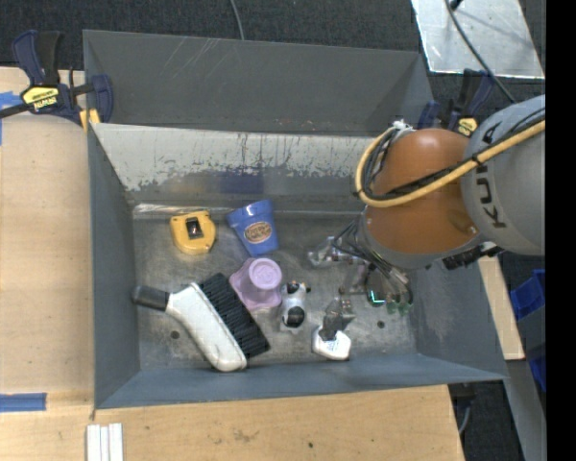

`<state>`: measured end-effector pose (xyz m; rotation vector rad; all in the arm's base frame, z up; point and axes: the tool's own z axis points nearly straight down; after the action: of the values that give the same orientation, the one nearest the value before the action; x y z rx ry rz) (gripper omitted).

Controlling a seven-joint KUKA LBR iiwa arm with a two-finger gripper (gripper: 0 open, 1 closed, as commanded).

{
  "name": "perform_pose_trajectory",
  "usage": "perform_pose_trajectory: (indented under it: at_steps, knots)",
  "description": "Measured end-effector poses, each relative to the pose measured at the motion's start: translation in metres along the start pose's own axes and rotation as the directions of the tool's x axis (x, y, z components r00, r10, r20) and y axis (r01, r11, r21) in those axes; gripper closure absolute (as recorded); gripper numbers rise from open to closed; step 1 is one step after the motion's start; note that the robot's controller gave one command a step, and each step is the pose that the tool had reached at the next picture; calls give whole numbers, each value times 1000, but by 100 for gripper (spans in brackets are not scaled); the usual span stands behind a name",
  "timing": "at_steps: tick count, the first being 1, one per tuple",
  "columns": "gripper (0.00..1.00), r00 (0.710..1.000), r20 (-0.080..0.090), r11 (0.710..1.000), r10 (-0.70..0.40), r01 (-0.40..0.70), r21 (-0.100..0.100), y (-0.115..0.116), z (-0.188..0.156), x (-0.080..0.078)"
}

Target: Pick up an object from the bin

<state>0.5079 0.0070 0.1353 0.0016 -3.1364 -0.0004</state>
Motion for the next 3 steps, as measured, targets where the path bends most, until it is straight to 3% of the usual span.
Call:
perform_pose_trajectory:
  at_steps: [1, 2, 3]
  knots:
    - [0, 1000, 8, 1000, 0, 0, 0, 0, -4, -2]
    - [0, 997, 11, 997, 75, -75, -1, 18, 43, 3]
    - [0, 994, 7, 994, 108, -108, -1, 22, 46, 4]
